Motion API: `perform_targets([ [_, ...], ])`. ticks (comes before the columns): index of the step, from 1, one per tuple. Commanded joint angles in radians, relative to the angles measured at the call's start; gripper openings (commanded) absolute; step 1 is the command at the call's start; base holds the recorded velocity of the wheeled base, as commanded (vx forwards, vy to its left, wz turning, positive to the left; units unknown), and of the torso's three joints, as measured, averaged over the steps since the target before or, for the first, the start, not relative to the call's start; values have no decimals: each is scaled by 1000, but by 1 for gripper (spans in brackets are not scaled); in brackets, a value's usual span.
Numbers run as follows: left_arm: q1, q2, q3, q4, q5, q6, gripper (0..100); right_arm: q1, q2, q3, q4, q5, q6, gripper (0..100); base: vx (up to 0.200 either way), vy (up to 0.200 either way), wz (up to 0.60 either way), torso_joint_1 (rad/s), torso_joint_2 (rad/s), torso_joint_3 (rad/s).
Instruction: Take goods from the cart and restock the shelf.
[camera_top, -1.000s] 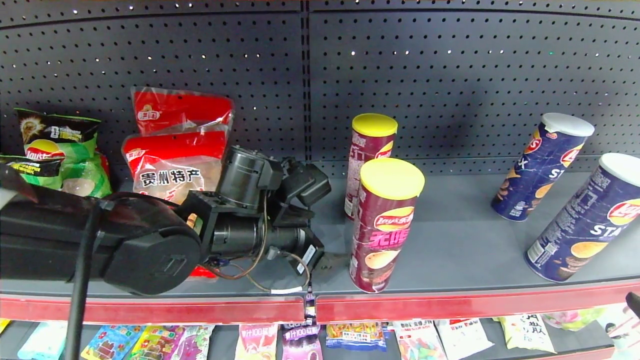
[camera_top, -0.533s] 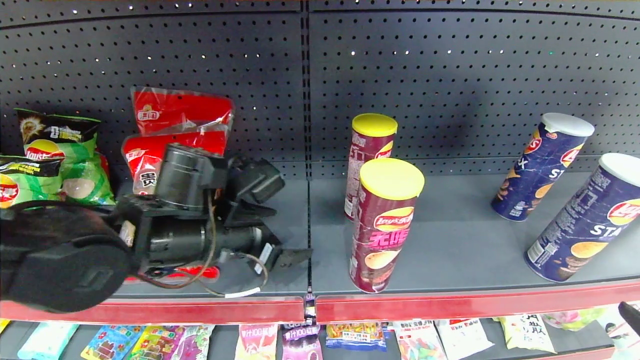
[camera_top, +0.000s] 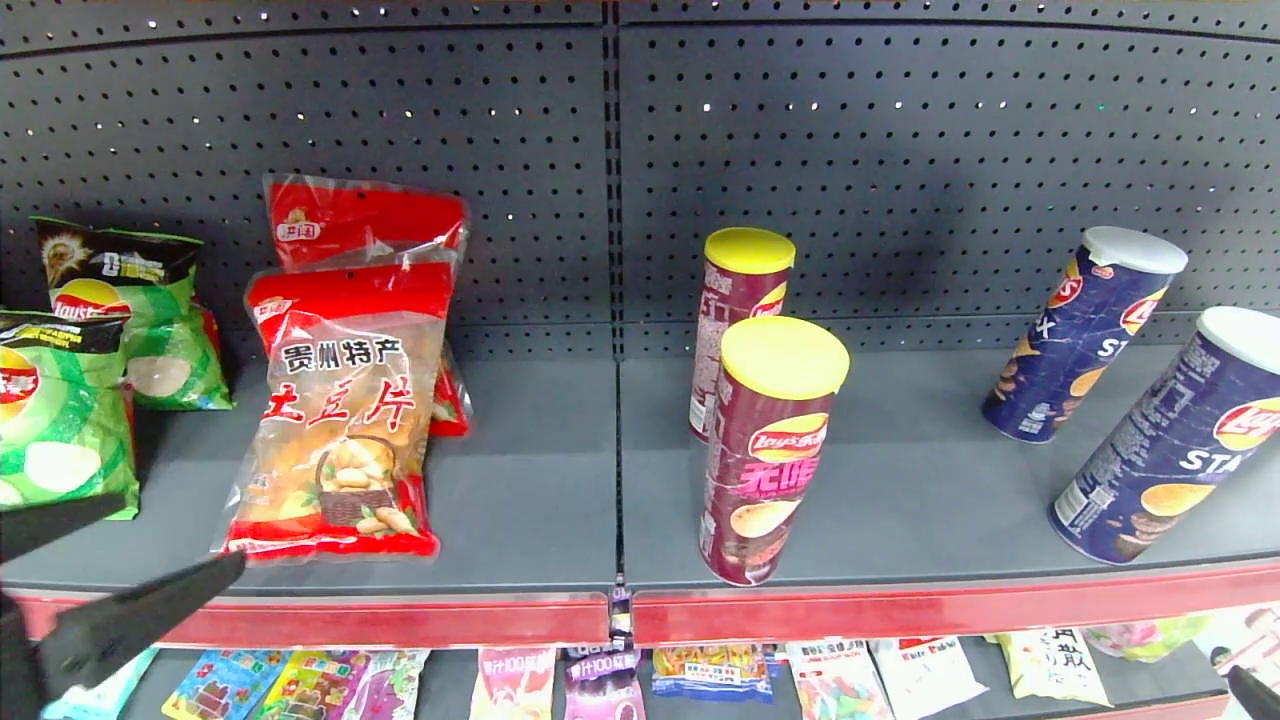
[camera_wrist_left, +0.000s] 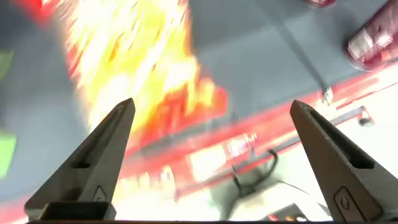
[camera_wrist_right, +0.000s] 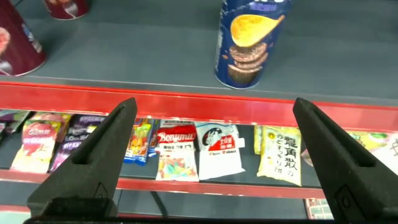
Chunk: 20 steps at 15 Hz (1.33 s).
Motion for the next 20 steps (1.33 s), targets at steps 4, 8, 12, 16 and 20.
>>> perform_targets([
  [4,133,-646,159,483,190,-124,100,-103,-39,40,-1,-24,0,100,0,0,0,0,0,0],
  [8,341,-747,284,478,190,-154,100,-137,-176,121,61,-12,-20,100,0,0,0,0,0,0],
  [12,339,-745,504,-25,70,-144,100,-106,-268,93,142,2,-14,100,0,0,0,0,0,0],
  [16,339,-745,639,-267,57,-39,100,-89,-300,112,99,-10,6,100,0,0,0,0,0,0],
  [20,342,-745,643,-226,152,-29,100,-89,-300,124,64,-93,10,100,0,0,0,0,0,0],
])
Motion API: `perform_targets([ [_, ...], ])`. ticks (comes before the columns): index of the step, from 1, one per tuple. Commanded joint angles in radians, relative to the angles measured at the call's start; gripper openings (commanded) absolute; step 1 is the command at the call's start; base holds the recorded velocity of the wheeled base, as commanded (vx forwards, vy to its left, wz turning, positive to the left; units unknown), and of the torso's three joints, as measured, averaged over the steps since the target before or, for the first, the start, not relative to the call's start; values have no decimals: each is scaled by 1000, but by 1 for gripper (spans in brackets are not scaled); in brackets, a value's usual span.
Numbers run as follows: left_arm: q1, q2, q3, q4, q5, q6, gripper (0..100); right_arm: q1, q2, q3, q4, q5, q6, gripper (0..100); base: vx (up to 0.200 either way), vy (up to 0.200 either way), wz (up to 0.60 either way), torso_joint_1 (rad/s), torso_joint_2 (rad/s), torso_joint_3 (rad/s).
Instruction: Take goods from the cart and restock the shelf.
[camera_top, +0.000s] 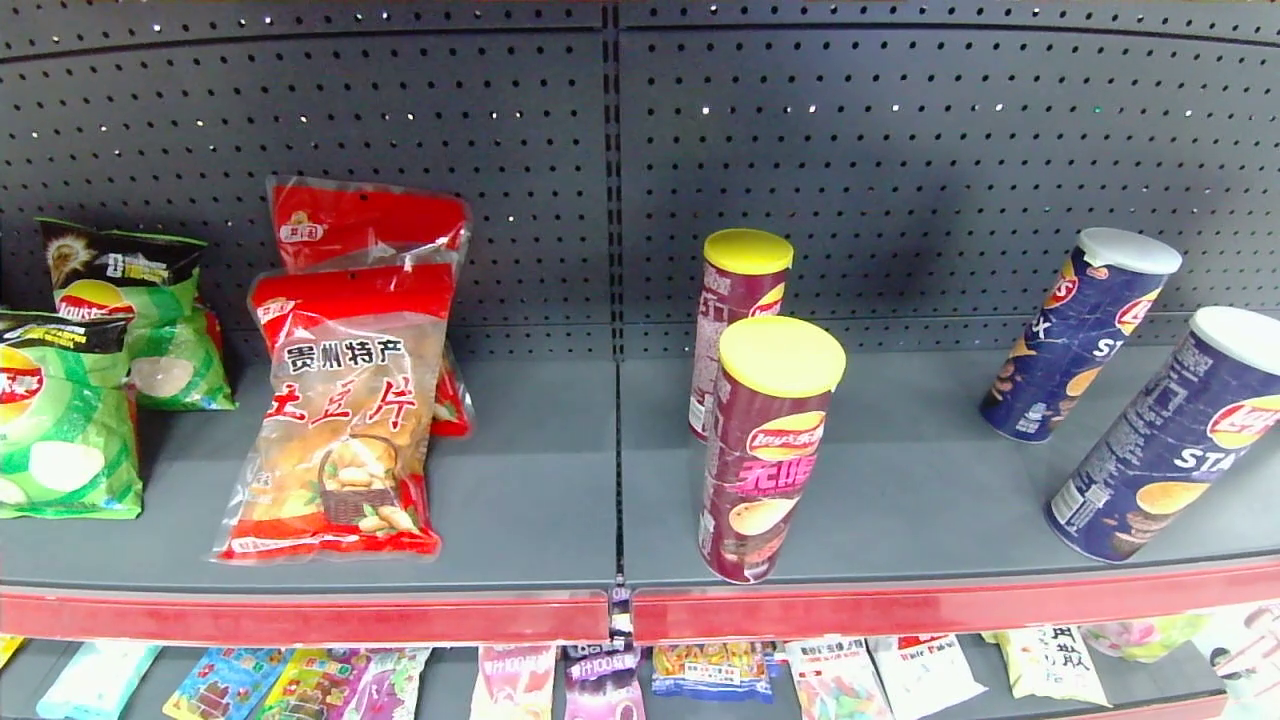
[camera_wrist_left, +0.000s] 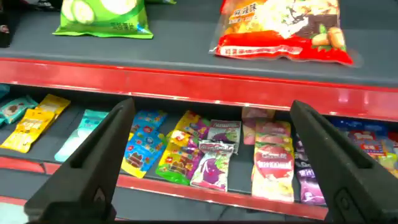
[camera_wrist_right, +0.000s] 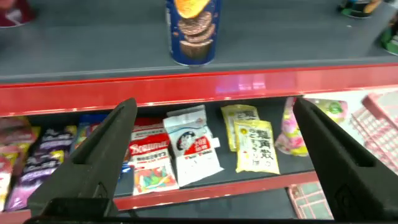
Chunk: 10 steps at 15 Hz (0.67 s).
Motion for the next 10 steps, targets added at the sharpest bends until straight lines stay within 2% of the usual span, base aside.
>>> perform_targets([
  [1,-1,5,2,1,-74,-7,100,1,-2,1,-2,27,-2,100,0,0,0,0,0,0],
  [2,-7,5,2,3,-97,0,100,1,-2,1,-2,95,-2,100,0,0,0,0,0,0],
  [3,-9,5,2,3,-95,-2,100,1,-2,1,-5,166,-3,100,0,0,0,0,0,0],
  [4,-9,5,2,3,-95,-2,100,1,-2,-4,-4,210,-5,100,0,0,0,0,0,0],
  [5,-9,5,2,3,-95,-2,100,1,-2,-4,-4,210,-5,100,0,0,0,0,0,0],
  [7,-230,-12,2,1,-94,1,100,1,-2,-1,-2,153,-7,100,0,0,0,0,0,0],
  [9,-196,-32,2,1,-86,-10,100,1,-2,2,-11,98,6,100,0,0,0,0,0,0],
  [10,-164,-82,2,0,-78,-20,100,1,-2,2,1,153,36,100,0,0,0,0,0,0],
])
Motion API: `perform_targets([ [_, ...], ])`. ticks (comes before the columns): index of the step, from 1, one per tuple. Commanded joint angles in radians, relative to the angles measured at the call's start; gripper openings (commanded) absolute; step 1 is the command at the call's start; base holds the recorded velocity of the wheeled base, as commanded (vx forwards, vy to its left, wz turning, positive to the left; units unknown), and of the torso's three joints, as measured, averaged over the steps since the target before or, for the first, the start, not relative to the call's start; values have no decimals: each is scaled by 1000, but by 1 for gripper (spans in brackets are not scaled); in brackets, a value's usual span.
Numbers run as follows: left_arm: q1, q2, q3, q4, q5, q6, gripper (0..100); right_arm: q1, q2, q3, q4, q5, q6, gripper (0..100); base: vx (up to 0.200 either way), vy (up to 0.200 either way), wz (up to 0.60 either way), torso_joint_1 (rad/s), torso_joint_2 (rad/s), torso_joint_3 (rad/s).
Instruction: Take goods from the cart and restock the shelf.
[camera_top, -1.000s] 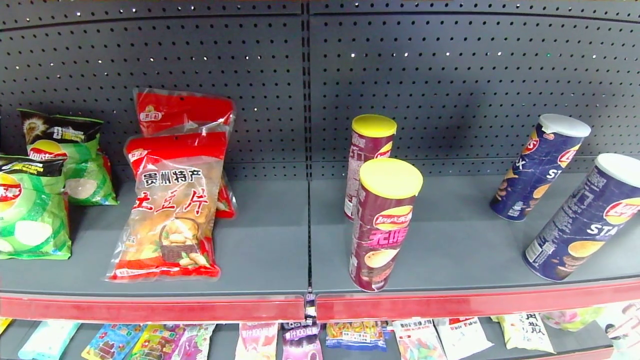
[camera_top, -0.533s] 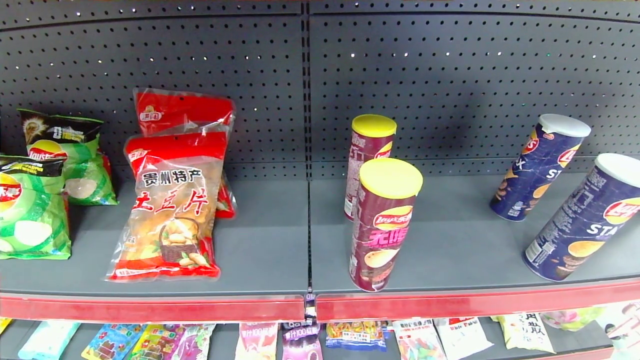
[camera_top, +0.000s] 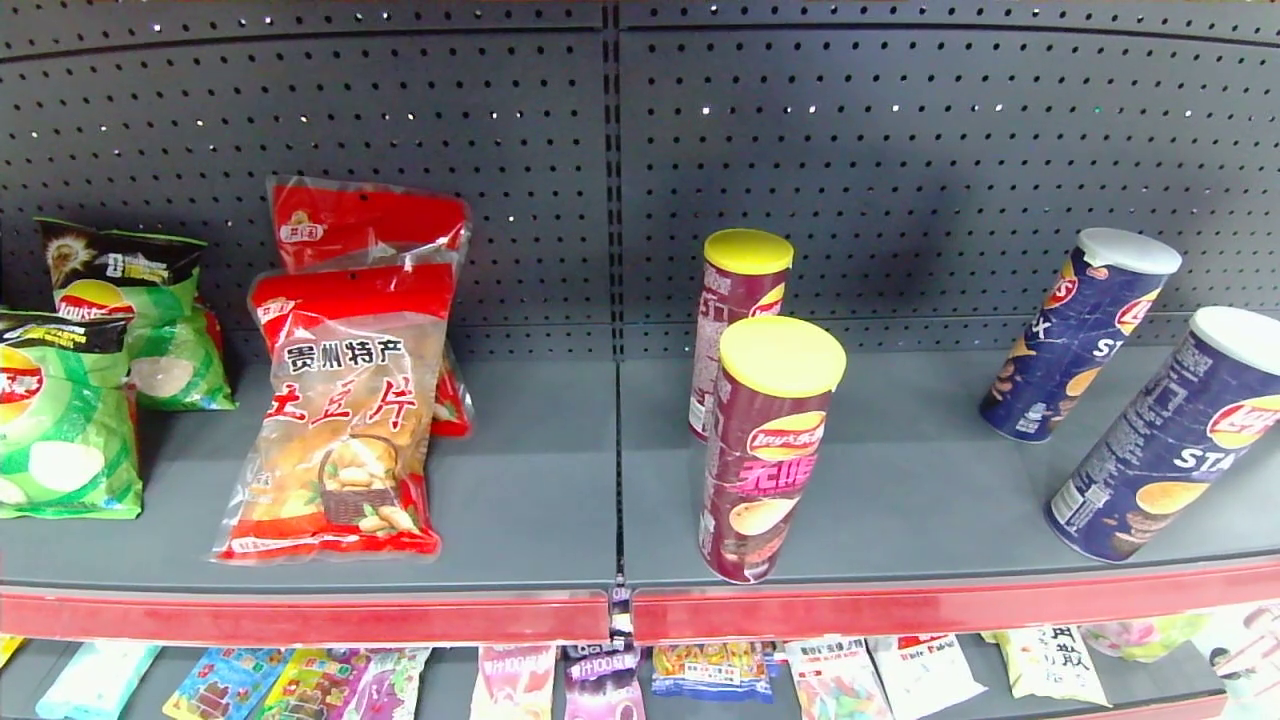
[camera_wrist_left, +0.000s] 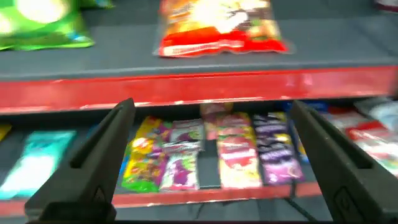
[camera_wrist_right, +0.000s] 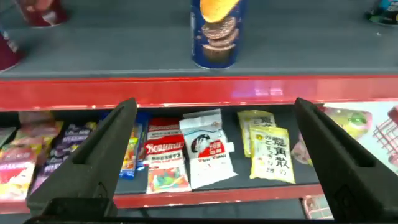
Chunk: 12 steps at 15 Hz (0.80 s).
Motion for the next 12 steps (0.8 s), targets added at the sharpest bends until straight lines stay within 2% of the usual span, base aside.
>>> perform_targets([
  [1,10,-64,2,-2,31,-7,100,1,2,2,41,70,21,100,0,0,0,0,0,0],
  [2,10,-64,2,-2,59,-5,100,1,2,-4,84,87,12,100,0,0,0,0,0,0],
  [3,10,-64,2,-2,71,-5,100,1,2,0,64,86,12,100,0,0,0,0,0,0],
  [10,10,-64,0,-2,71,-5,100,1,2,2,63,75,12,100,0,0,0,0,0,0],
  [12,10,-64,0,-2,71,-5,100,1,2,2,63,75,12,100,-200,0,0,0,5,2],
])
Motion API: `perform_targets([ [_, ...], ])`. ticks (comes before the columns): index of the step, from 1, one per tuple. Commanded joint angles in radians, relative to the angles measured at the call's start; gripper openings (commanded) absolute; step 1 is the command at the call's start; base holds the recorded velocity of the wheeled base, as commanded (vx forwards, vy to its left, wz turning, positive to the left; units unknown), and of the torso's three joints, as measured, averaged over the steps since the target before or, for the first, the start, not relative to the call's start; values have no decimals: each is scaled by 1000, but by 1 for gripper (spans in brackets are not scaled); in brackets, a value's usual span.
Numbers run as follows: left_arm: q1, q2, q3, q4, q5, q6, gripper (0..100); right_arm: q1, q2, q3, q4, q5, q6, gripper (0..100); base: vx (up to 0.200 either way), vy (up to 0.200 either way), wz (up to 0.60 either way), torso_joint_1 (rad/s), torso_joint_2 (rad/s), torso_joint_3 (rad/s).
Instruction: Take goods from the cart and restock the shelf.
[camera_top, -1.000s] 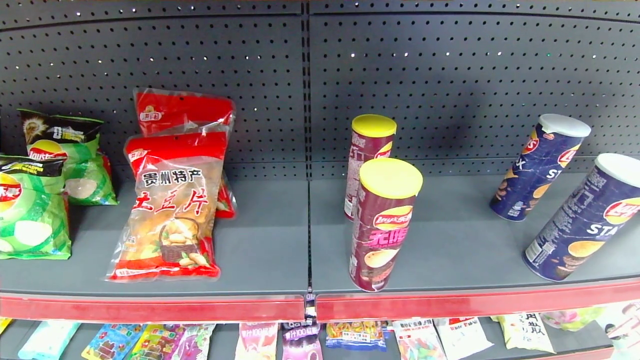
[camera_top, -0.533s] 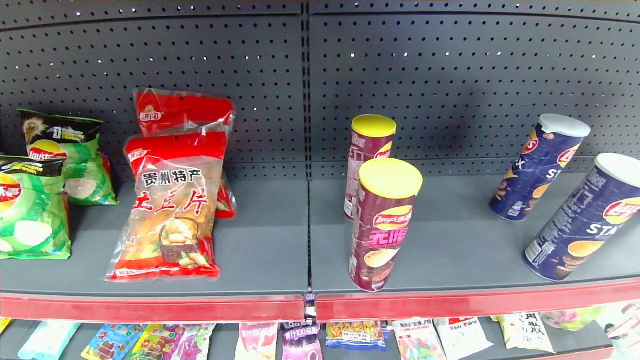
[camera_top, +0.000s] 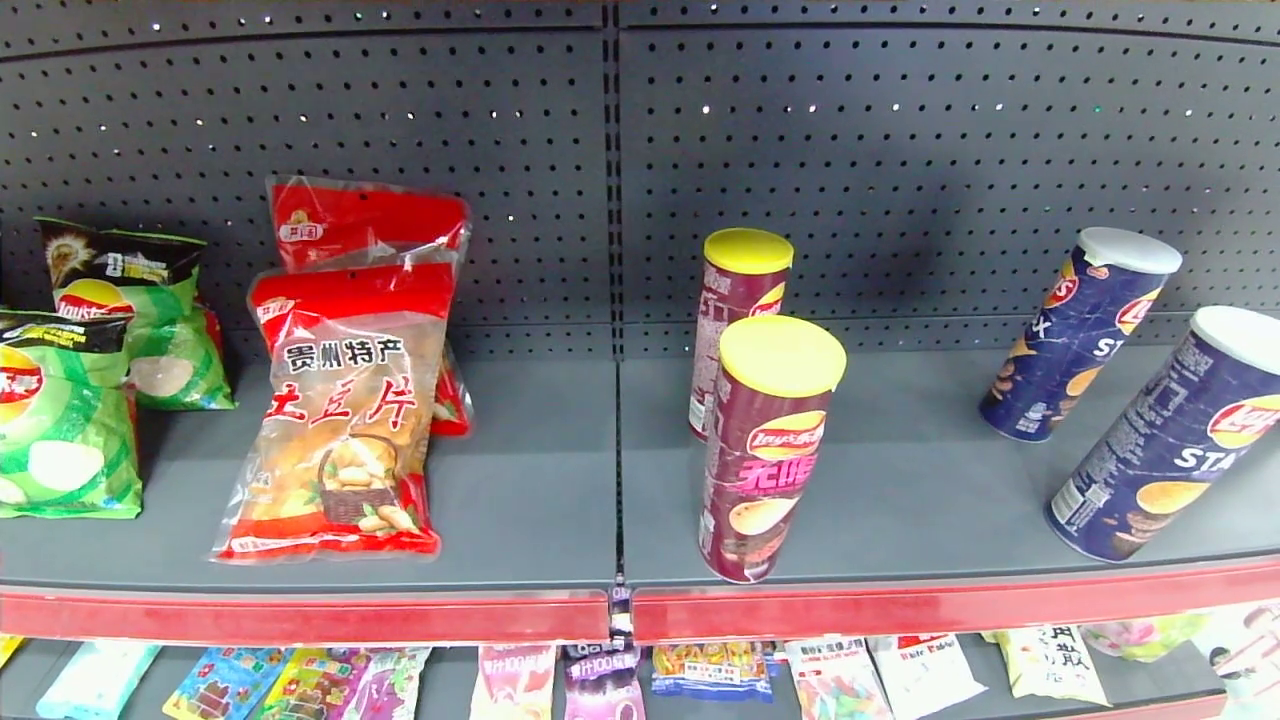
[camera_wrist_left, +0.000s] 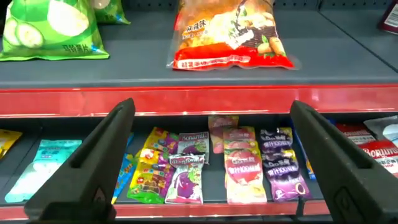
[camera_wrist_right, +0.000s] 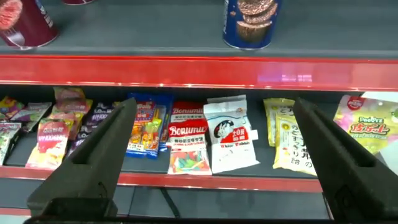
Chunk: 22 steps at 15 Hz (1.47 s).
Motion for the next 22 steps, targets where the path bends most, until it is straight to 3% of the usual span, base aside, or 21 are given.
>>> perform_targets([
  [1,0,0,-1,0,0,0,100,-1,2,0,0,0,0,100,-200,0,0,7,-2,2],
  [4,0,0,-1,0,0,0,100,0,2,0,0,0,0,100,0,0,0,0,0,0],
  [22,0,0,1,0,0,0,100,0,2,-2,0,0,1,100,0,-200,0,3,2,1],
])
